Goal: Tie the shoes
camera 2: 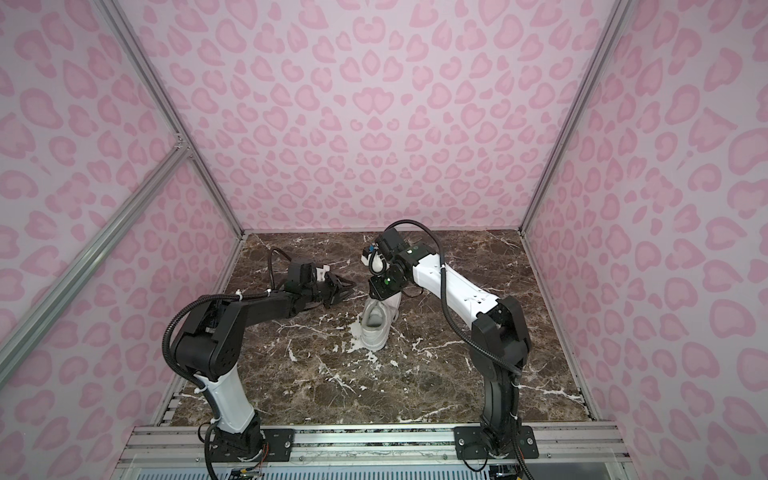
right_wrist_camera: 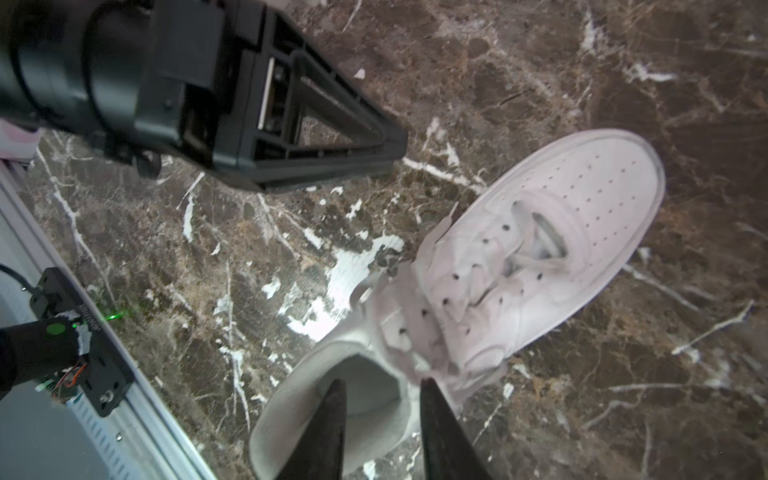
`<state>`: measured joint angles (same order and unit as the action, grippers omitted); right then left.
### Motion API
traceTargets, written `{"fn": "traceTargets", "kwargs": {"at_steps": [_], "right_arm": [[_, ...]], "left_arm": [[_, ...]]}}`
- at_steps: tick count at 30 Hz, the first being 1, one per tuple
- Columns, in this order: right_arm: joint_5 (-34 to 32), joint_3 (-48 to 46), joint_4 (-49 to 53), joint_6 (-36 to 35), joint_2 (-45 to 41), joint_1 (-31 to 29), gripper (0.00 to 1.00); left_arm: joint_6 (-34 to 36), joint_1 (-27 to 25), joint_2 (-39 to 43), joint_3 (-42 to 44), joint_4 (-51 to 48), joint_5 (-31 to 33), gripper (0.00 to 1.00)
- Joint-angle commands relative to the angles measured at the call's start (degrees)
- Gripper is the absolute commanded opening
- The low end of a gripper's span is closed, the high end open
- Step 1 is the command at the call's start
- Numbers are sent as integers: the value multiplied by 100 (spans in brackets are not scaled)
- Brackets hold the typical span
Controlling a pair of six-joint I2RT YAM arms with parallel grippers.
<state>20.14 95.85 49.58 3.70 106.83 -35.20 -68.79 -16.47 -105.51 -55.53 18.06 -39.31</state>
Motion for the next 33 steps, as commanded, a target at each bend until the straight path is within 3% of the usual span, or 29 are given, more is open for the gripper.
{"fn": "traceTargets", "kwargs": {"at_steps": [1,7,13,19,24,26,29,33], "right_arm": [[-574,-391,154,489,-263,0,34],[-647,-445,80,658,-352,66,34],[-616,-171,80,615,-182,72,34],[-615,-172,96,561,-205,148,34],[-602,-143,145,543,-260,246,34],[-606,-152,155,538,-291,268,34],[-563,-223,107,543,-336,316,34],[-529,-289,87,535,-382,377,33]], "left_arm": [[665,-37,223,-25,-1071,-138,29],[920,-339,563,394,-1612,-109,30],[522,-808,833,926,-1132,-93,30],[60,-1255,594,774,-218,-272,31],[95,-1479,461,643,-297,-202,31],[415,-1364,682,630,-749,-22,31],[1565,-1060,964,248,-2163,341,31],[2528,-723,848,-324,-3271,625,31]]}}
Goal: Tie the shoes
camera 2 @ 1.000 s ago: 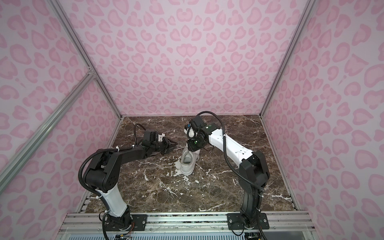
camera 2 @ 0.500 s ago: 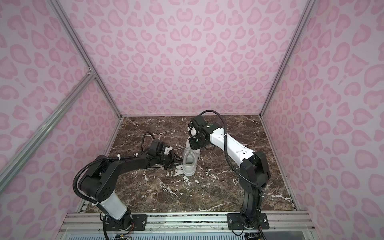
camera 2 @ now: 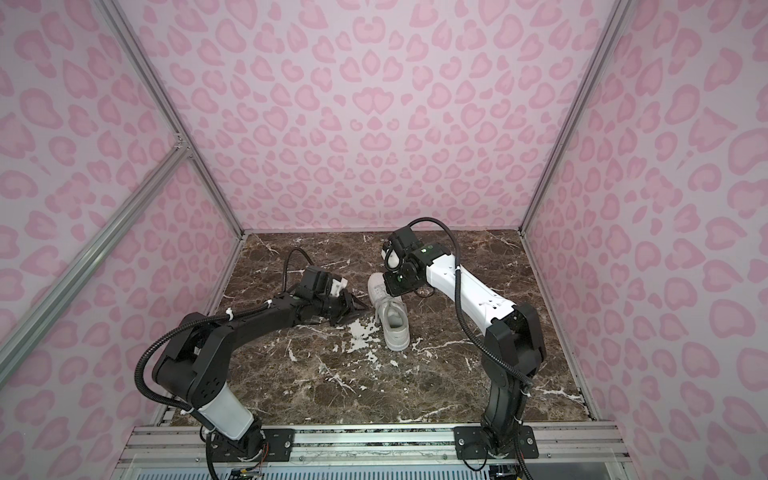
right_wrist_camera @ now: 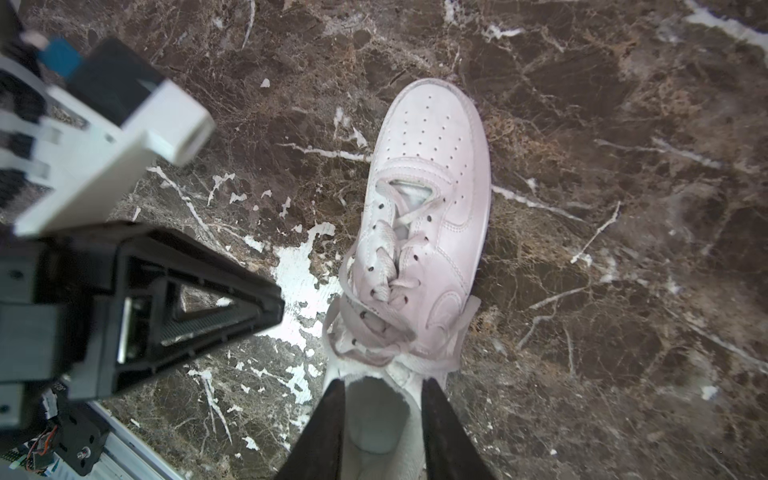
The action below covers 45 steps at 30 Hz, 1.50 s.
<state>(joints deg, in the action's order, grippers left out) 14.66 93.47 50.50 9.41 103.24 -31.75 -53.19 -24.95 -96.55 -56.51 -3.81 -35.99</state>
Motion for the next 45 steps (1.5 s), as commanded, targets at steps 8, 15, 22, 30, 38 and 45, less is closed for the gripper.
{"fn": "traceTargets", "kwargs": {"at_steps": [8,15,22,30,38,45], "right_arm": [[155,-83,-49,-21,-100,171,33],[220,-104,-46,-62,-154,221,33],[189,-190,-71,-84,-257,271,33],[178,-237,-16,-150,-336,351,33],[215,-332,-69,-192,-365,354,33],[212,-340,-5,-264,-406,398,33]], "left_arm": [[-1852,381,-429,806,2479,-730,34],[-3671,325,-867,1335,4828,-494,46],[-4551,56,-1341,1402,5970,-110,48],[-4619,-102,-1524,1264,5856,78,48],[-4725,-185,-1645,1245,6040,232,45],[-4614,-203,-1725,1102,5915,246,32]]}}
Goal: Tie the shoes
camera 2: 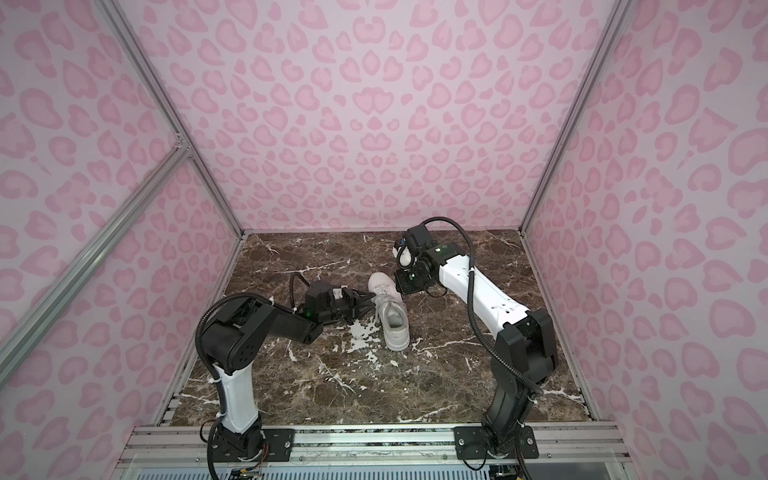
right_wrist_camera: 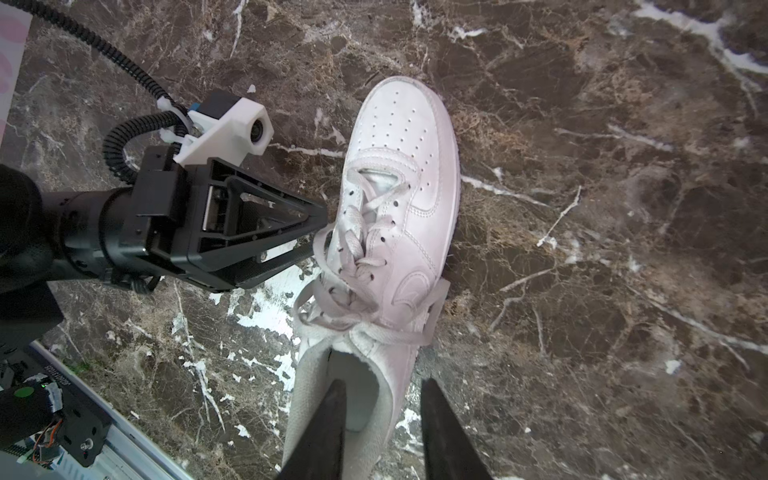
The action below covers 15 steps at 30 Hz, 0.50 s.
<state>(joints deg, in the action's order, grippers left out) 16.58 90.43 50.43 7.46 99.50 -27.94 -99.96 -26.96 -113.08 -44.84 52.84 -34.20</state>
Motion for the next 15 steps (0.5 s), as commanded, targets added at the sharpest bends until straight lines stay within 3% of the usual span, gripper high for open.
{"fn": "traceTargets", "kwargs": {"at_steps": [1,15], "right_arm": [[28,-51,-5,-78,-37,22,33],[115,-143,-56,-149,-117,81,32]], "left_arm": [[31,-11,-92,-65,331,76,30],[643,-21,117,-570,-380,157,11]]}}
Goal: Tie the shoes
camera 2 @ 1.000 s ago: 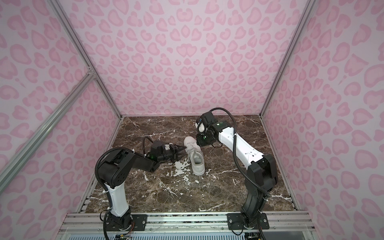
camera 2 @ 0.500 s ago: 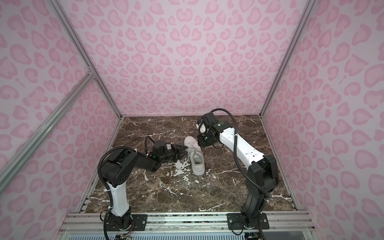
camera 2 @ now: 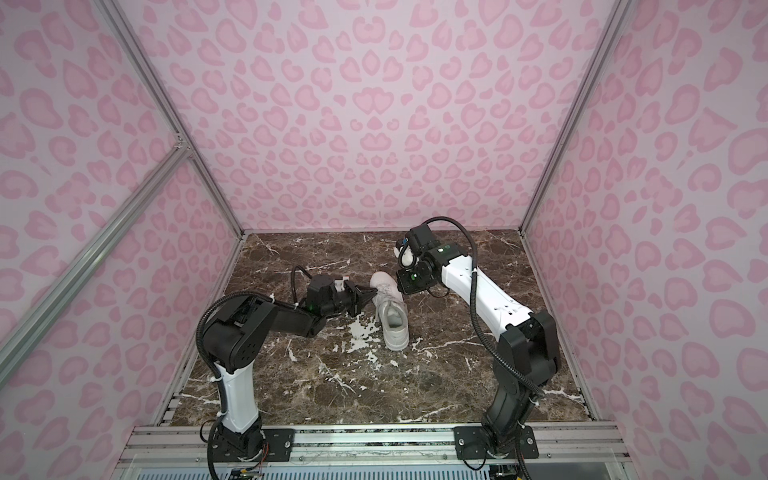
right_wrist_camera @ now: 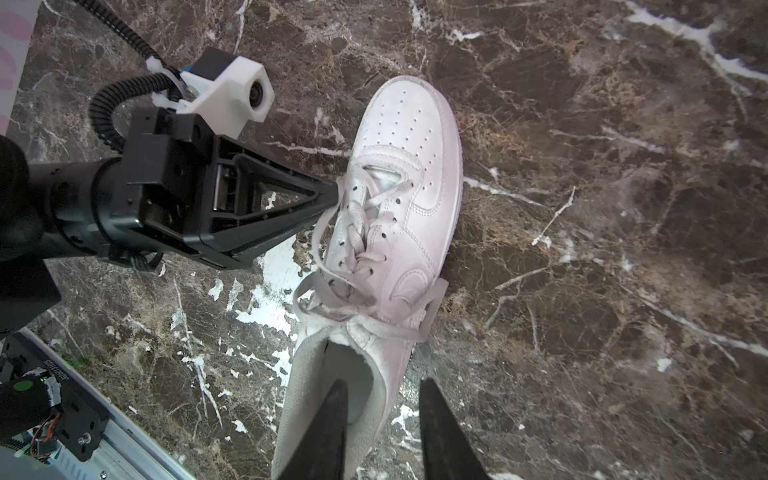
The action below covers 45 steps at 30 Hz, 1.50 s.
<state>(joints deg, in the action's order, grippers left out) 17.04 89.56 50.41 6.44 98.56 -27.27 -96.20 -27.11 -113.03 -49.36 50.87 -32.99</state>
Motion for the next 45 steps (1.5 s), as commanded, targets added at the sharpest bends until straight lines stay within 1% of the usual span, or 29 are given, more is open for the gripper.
{"fn": "traceTargets", "kwargs": {"at_steps": [1,5,9,12,14,15,17,21,23,27,28,30,32,35,36,37,40,43,45], "right_arm": [[76,-80,-70,-47,-32,13,31],[81,-149,-156,-39,-73,34,31],[229,-392,-423,126,-261,212,31],[439,-883,-745,336,-534,496,31],[578,-1191,-945,472,-755,689,31],[616,-1339,-1031,517,-852,744,31],[709,-1628,-1165,597,-1048,911,31],[754,-2035,-1255,630,-1335,1126,31],[807,-2226,-1335,648,-1456,1224,31],[863,-2432,-1394,640,-1605,1331,31],[867,-2466,-1415,640,-1632,1347,31],[907,-2579,-1486,647,-1676,1390,31],[984,-2652,-1552,657,-1676,1426,32],[1079,-2717,-1668,688,-1635,1426,32],[1119,-2736,-1720,707,-1615,1426,32],[1151,-2749,-1771,725,-1591,1426,32],[1247,-2755,-1938,785,-1489,1417,32],[1417,-2806,-2276,1047,-1313,1396,33],[1519,-2894,-2630,1305,-1242,1357,33]], "left_arm": [[350,-5,136,-151,-286,36,9],[717,-7,176,-505,-736,-53,5],[1600,-39,173,-1286,-1940,-169,4],[2282,-85,-4,-2054,-2804,-315,4],[2743,-142,-303,-2689,-3528,-560,4],[2878,-169,-479,-3117,-3817,-706,4],[3106,-270,-833,-3687,-4242,-950,5],[3573,-578,-1417,-4763,-5114,-1176,5],[3798,-733,-1730,-5305,-5604,-1261,8],[3964,-938,-2062,-5657,-6026,-1420,21],[4015,-966,-2059,-5657,-6029,-1429,25],[4125,-988,-1977,-5664,-6023,-1367,29],[4431,-984,-1825,-5783,-6246,-1166,34],[5108,-964,-1619,-6137,-6883,-811,35],[5277,-948,-1571,-6228,-7022,-755,39],[5450,-914,-1527,-6321,-7215,-700,40],[5917,-804,-1325,-6350,-7571,-507,42],[6355,-705,-1139,-6349,-7898,-378,45],[6497,-632,-1088,-6348,-7967,-419,46]]}}
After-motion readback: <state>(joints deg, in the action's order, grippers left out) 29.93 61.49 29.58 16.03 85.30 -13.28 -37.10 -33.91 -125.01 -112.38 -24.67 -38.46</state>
